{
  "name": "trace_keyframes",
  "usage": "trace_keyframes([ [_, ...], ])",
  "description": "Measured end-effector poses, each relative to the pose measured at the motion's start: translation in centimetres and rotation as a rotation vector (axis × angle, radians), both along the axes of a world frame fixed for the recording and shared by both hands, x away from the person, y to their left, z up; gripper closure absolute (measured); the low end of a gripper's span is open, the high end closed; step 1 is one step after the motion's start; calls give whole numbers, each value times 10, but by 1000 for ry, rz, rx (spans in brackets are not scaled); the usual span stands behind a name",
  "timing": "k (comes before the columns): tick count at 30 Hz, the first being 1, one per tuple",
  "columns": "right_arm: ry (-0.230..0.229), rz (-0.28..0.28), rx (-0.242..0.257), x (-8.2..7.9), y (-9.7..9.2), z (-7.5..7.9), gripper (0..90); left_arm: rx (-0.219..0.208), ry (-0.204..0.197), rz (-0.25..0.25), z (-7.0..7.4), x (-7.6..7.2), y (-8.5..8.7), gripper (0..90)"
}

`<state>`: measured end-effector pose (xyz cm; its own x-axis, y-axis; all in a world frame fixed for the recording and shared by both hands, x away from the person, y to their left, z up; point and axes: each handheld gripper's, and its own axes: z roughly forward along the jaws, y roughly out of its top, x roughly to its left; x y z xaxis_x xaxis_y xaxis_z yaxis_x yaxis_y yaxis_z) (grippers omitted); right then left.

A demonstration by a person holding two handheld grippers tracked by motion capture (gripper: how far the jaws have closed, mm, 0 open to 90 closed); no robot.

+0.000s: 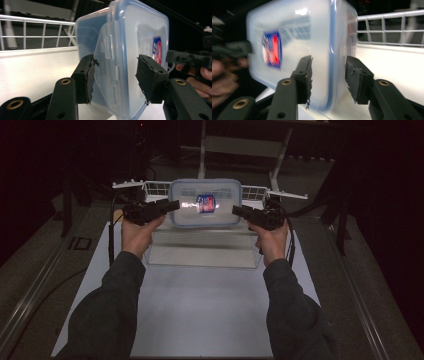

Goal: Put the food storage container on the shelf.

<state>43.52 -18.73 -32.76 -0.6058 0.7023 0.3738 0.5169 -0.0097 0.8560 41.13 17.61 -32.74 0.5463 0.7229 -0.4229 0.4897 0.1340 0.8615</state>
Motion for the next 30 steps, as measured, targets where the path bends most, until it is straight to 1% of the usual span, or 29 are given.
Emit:
trace_keyframes([
  [1, 3, 2, -18, 1, 2, -2, 522, -5, 3, 7, 0, 1, -1, 491],
  [5, 7, -8, -6, 3, 4, -4, 531, -12, 9, 31, 0, 4, -1, 486],
  [9, 1, 3, -16, 2, 5, -4, 551, -14, 9, 56, 1, 6, 0, 473],
  [11, -4, 1, -22, 1, 6, -4, 556, 1, 1, 84, 1, 6, -1, 465],
  [12, -3, 9, -17, 1, 7, -5, 556, 13, -6, 105, 2, 5, -1, 471],
  [13, -3, 15, -12, 1, 7, -5, 558, 12, -10, 113, 3, 5, -1, 499],
  [14, -4, 19, -11, 0, 7, -5, 552, 7, -14, 112, 3, 5, 0, 498],
  [16, -7, 29, -3, -1, 8, -4, 536, 28, -13, 143, 4, 5, -1, 478],
  [17, -11, 27, -1, -1, 9, -4, 531, 23, -12, 139, 4, 5, 0, 489],
  [18, -15, 19, 20, -2, 7, -3, 551, 17, -9, 131, 4, 6, 1, 500],
  [19, -16, 17, 42, -2, 5, -2, 550, 26, -10, 139, 4, 5, 1, 499],
  [20, -22, 9, 53, -2, 4, 0, 554, 32, -11, 139, 4, 5, 1, 498],
  [21, -22, 9, 53, -2, 4, 0, 554, 32, -11, 139, 4, 5, 1, 498],
  [22, -36, 1, 22, -3, 3, 2, 537, 45, -12, 127, 2, 5, 0, 498],
  [24, -47, -9, -9, -5, 1, 3, 531, 66, -16, 120, 2, 3, -1, 498],
  [25, -56, -17, -23, -7, 0, 3, 531, 75, -21, 115, 2, 2, -2, 499],
  [27, -74, -16, -35, -11, -3, 3, 528, 98, -34, 112, 3, -1, -3, 498],
  [30, -99, -5, -74, -18, -4, 5, 524, 101, -44, 101, 6, -6, -2, 499],
])
